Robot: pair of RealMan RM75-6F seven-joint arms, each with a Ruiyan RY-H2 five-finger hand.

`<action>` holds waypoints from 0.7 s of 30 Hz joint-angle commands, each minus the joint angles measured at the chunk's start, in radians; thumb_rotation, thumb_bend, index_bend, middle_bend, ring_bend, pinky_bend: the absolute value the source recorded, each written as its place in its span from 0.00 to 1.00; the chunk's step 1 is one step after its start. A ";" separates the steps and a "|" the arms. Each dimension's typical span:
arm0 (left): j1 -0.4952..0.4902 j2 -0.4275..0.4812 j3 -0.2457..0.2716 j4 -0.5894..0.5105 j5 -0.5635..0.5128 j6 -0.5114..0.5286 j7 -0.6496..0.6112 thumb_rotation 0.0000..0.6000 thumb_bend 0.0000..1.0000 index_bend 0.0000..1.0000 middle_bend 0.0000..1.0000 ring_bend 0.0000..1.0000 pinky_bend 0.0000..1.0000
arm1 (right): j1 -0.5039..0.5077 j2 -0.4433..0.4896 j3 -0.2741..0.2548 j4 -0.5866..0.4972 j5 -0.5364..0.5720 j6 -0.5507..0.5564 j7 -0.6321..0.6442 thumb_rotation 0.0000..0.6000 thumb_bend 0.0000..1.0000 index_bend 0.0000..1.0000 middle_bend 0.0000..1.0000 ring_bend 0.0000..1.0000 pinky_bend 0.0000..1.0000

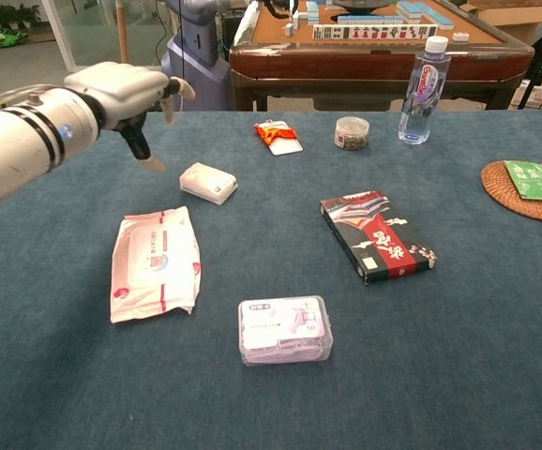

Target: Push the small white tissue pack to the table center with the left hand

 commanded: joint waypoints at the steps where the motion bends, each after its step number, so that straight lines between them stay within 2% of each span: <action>1: 0.039 0.082 0.005 -0.105 -0.066 0.036 0.042 1.00 0.04 0.25 0.90 0.96 1.00 | 0.001 -0.003 -0.002 -0.002 -0.004 -0.001 -0.008 1.00 0.06 0.24 0.31 0.26 0.27; 4: 0.047 0.109 0.003 -0.151 -0.116 0.047 0.052 1.00 0.13 0.30 0.99 1.00 1.00 | 0.002 -0.006 -0.004 -0.004 -0.006 -0.002 -0.016 1.00 0.06 0.24 0.31 0.26 0.27; 8: 0.045 0.132 -0.018 -0.201 -0.256 0.029 0.058 1.00 0.31 0.32 1.00 1.00 1.00 | 0.004 -0.008 -0.005 -0.004 -0.006 -0.006 -0.021 1.00 0.06 0.24 0.31 0.26 0.27; 10: 0.033 0.145 -0.024 -0.223 -0.330 0.016 0.073 1.00 0.33 0.32 1.00 1.00 1.00 | 0.005 -0.008 -0.005 -0.004 -0.005 -0.008 -0.022 1.00 0.06 0.24 0.31 0.26 0.27; 13: 0.017 0.150 -0.021 -0.229 -0.384 0.007 0.084 1.00 0.34 0.30 1.00 1.00 1.00 | 0.005 -0.008 -0.005 -0.004 -0.003 -0.009 -0.020 1.00 0.06 0.24 0.31 0.26 0.27; 21: -0.048 0.124 -0.016 -0.174 -0.554 -0.040 0.099 1.00 0.36 0.20 1.00 1.00 1.00 | 0.000 -0.004 -0.002 0.002 0.010 -0.004 -0.005 1.00 0.06 0.24 0.31 0.26 0.27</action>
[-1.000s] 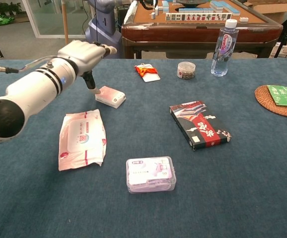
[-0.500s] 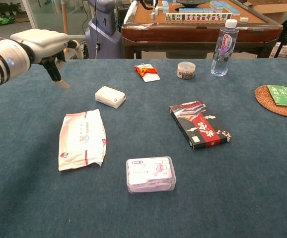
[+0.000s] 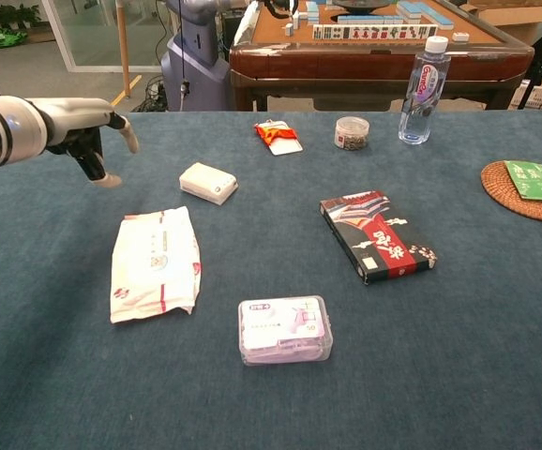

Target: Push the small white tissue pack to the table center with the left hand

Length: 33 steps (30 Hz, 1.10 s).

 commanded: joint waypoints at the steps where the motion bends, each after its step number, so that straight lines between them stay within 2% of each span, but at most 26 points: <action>1: -0.042 -0.019 0.003 0.044 -0.070 -0.026 0.019 1.00 0.36 0.19 1.00 1.00 1.00 | -0.003 0.001 0.001 0.003 0.005 0.002 0.004 1.00 0.06 0.24 0.31 0.26 0.27; 12: -0.117 -0.063 0.019 0.149 -0.199 -0.076 0.031 1.00 0.36 0.17 1.00 1.00 1.00 | -0.003 0.000 0.005 0.021 0.018 -0.004 0.027 1.00 0.06 0.24 0.31 0.26 0.27; 15: -0.133 -0.084 0.023 0.186 -0.212 -0.096 0.025 1.00 0.37 0.17 1.00 1.00 1.00 | -0.012 0.008 -0.006 0.026 0.046 -0.028 0.031 1.00 0.06 0.24 0.31 0.26 0.27; 18: -0.152 -0.103 0.028 0.215 -0.221 -0.124 0.023 1.00 0.38 0.18 1.00 1.00 1.00 | -0.019 0.008 0.008 0.022 0.049 0.002 0.036 1.00 0.06 0.24 0.31 0.26 0.27; 33: -0.206 -0.126 0.041 0.253 -0.269 -0.145 0.017 1.00 0.38 0.19 1.00 1.00 1.00 | -0.012 0.015 0.014 0.026 0.047 -0.010 0.061 1.00 0.06 0.24 0.31 0.26 0.27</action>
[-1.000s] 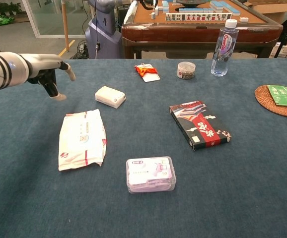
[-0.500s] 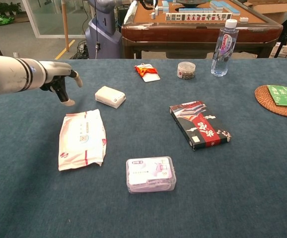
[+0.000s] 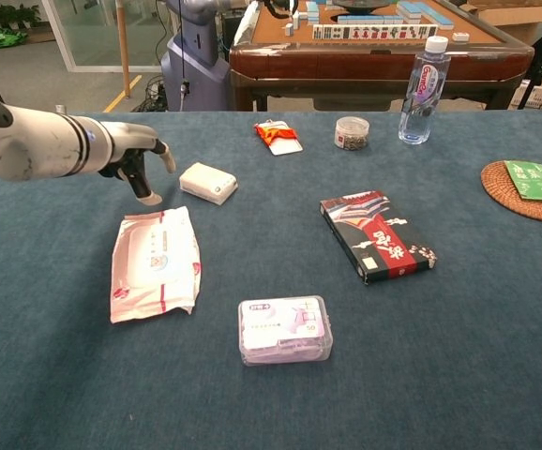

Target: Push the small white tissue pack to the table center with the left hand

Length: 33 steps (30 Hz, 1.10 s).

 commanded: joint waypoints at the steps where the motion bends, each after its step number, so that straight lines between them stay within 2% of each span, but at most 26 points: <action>1: -0.007 0.000 -0.001 -0.004 -0.003 -0.001 -0.002 1.00 0.38 0.20 1.00 1.00 1.00 | 0.001 0.001 0.000 0.000 0.001 -0.003 -0.001 1.00 0.06 0.24 0.31 0.26 0.27; 24: -0.094 -0.033 0.005 0.012 -0.058 -0.013 0.016 1.00 0.38 0.23 1.00 1.00 1.00 | -0.004 0.008 0.004 0.000 0.001 0.004 0.016 1.00 0.06 0.24 0.31 0.26 0.27; 33: -0.102 -0.030 0.021 -0.051 -0.032 -0.004 0.003 1.00 0.38 0.24 1.00 1.00 1.00 | -0.004 0.010 0.004 -0.001 -0.001 0.004 0.021 1.00 0.06 0.24 0.31 0.26 0.27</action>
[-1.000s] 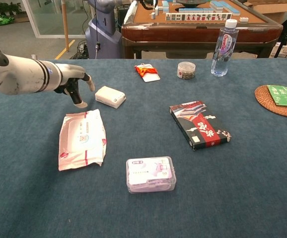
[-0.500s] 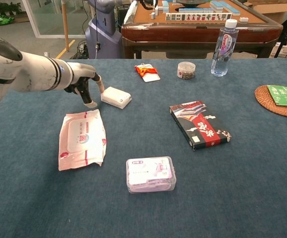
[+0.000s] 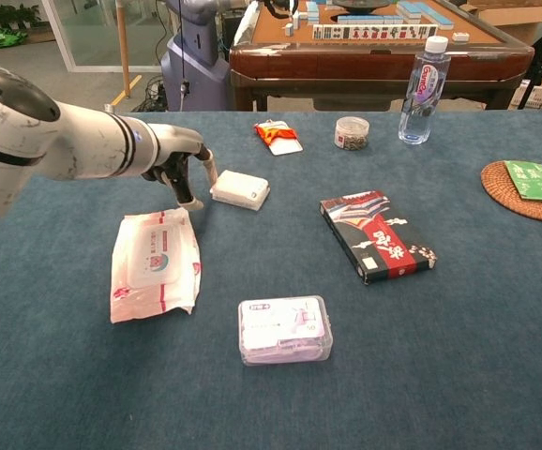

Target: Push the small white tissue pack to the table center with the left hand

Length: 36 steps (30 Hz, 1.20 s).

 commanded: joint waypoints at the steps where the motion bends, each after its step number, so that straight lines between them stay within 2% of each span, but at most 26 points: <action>1: -0.001 0.003 0.006 -0.026 0.010 0.007 -0.008 1.00 0.38 0.24 1.00 1.00 1.00 | 0.000 0.000 -0.001 0.000 -0.001 -0.001 -0.001 1.00 0.06 0.24 0.31 0.26 0.27; 14: 0.006 0.044 0.008 -0.165 0.096 0.063 -0.073 1.00 0.38 0.25 1.00 1.00 1.00 | 0.001 0.000 -0.003 -0.002 -0.006 -0.002 -0.005 1.00 0.06 0.24 0.31 0.26 0.27; 22: -0.028 0.029 -0.006 -0.111 0.062 0.070 -0.063 1.00 0.38 0.25 1.00 1.00 1.00 | -0.002 0.000 -0.002 -0.005 -0.009 0.005 -0.007 1.00 0.06 0.24 0.31 0.26 0.27; 31: -0.075 -0.028 -0.018 -0.011 -0.021 0.059 -0.019 1.00 0.40 0.17 1.00 1.00 1.00 | -0.004 0.005 0.001 -0.002 -0.004 0.009 0.007 1.00 0.06 0.24 0.31 0.26 0.27; 36: -0.096 -0.055 -0.024 0.033 -0.056 0.039 0.009 1.00 0.40 0.16 1.00 1.00 1.00 | -0.006 0.008 0.003 0.000 -0.001 0.011 0.015 1.00 0.06 0.24 0.31 0.26 0.27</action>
